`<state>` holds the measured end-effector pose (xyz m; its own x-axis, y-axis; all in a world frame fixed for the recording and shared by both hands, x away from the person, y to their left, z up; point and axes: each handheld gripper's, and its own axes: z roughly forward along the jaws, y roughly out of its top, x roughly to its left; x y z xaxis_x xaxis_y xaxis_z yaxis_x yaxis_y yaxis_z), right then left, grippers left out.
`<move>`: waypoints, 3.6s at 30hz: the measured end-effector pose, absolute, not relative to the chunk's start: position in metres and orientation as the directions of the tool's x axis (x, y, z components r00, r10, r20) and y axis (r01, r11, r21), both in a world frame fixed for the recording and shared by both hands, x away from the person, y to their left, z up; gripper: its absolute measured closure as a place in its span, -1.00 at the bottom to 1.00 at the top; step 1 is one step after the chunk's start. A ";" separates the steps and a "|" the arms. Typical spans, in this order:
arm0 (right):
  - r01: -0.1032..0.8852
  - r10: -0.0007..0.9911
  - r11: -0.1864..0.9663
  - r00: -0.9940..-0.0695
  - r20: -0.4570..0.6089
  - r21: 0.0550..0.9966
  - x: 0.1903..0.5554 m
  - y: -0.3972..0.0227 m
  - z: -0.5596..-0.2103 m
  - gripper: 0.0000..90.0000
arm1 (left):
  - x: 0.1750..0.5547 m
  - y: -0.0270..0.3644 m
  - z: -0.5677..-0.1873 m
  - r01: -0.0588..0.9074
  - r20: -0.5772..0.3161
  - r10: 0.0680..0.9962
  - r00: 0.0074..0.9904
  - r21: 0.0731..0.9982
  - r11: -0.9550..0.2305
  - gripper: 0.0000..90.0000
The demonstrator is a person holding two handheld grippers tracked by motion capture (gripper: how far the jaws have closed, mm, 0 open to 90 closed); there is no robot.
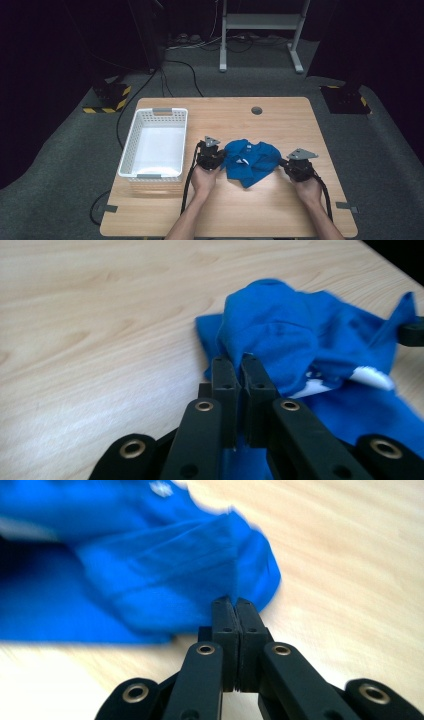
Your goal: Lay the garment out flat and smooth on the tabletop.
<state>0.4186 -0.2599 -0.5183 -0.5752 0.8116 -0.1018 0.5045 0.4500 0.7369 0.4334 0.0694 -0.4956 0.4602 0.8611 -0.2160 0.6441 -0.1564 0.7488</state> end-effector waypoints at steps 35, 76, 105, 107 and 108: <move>0.582 0.829 0.442 -0.555 -0.065 0.682 0.462 -0.242 -0.523 0.95 | 0.449 0.047 -0.492 0.604 -0.184 0.795 0.578 0.751 -0.265 0.91; 0.464 0.733 0.482 -0.679 -0.051 0.743 0.416 -0.202 -0.517 0.56 | 0.444 0.033 -0.515 0.612 -0.085 0.825 0.559 0.713 -0.341 0.20; 0.439 0.723 0.536 -0.679 -0.123 0.721 0.396 -0.238 -0.520 0.82 | 0.454 0.050 -0.495 0.631 -0.074 0.868 0.492 0.717 -0.296 0.52; 0.434 0.732 0.506 -0.673 -0.105 0.745 0.397 -0.236 -0.516 0.66 | 0.450 0.047 -0.498 0.630 -0.072 0.858 0.509 0.710 -0.314 0.38; 0.429 0.734 0.496 -0.671 -0.101 0.755 0.399 -0.234 -0.514 0.59 | 0.448 0.046 -0.499 0.623 -0.072 0.852 0.518 0.714 -0.319 0.32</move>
